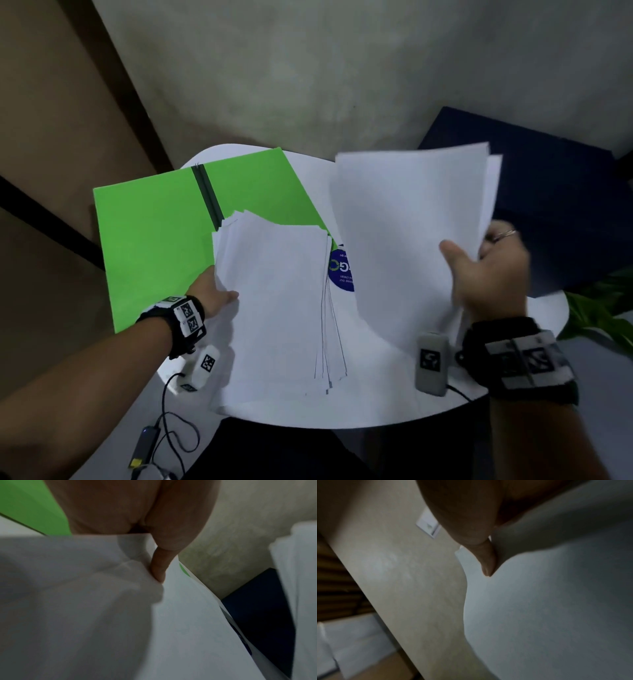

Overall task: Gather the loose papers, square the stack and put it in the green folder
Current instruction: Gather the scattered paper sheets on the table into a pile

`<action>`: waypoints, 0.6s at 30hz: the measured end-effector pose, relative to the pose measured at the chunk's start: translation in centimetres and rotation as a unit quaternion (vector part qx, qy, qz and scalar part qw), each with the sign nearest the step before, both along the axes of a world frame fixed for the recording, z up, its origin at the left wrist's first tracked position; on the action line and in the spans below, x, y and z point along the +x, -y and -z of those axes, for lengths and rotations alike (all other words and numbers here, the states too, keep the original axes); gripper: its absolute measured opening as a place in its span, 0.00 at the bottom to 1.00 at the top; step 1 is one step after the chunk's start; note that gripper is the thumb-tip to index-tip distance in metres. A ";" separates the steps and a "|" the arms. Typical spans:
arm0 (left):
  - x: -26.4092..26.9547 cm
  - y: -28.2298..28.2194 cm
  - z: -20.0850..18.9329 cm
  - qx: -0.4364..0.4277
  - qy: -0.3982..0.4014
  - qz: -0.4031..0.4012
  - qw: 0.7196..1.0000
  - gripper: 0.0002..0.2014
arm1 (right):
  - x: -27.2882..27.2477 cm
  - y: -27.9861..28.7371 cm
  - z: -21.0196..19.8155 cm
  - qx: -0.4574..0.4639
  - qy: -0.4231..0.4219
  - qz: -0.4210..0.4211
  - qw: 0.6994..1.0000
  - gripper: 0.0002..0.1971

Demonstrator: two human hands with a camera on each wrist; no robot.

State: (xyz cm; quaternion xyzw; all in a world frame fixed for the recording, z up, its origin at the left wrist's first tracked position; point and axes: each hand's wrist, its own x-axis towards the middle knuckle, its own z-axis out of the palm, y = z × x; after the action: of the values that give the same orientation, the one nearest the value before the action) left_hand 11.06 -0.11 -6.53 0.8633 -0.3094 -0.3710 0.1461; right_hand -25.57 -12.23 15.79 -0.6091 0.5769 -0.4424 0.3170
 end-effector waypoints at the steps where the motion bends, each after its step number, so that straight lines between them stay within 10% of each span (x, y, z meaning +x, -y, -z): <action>1: -0.5 0.2 0.4 -0.007 -0.007 0.013 1.000 0.36 | 0.0 -0.1 -1.6 -0.015 0.026 -0.013 0.999 0.17; 5: -4.6 1.0 -0.7 -0.025 -0.054 0.027 0.998 0.26 | 0.4 0.7 -2.7 0.013 0.163 -0.038 0.986 0.14; 10: -7.5 1.7 -1.1 -0.057 -0.123 -0.030 0.990 0.16 | 2.7 2.8 5.8 0.183 0.159 -0.015 0.970 0.10; 14: -6.6 1.4 -1.2 -0.079 -0.249 -0.171 0.950 0.33 | 3.9 4.6 14.5 0.276 0.026 -0.022 0.961 0.08; 18: -7.5 1.9 -1.6 -0.085 -0.252 -0.172 0.949 0.37 | 4.9 2.2 19.7 0.329 -0.254 -0.063 0.907 0.26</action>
State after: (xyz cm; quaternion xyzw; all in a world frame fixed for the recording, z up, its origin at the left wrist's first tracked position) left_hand 3.56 -1.96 -4.88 0.7660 -0.1400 -0.5182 0.3536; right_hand -20.69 -14.45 -3.96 -0.5969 0.7112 -0.0369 0.3695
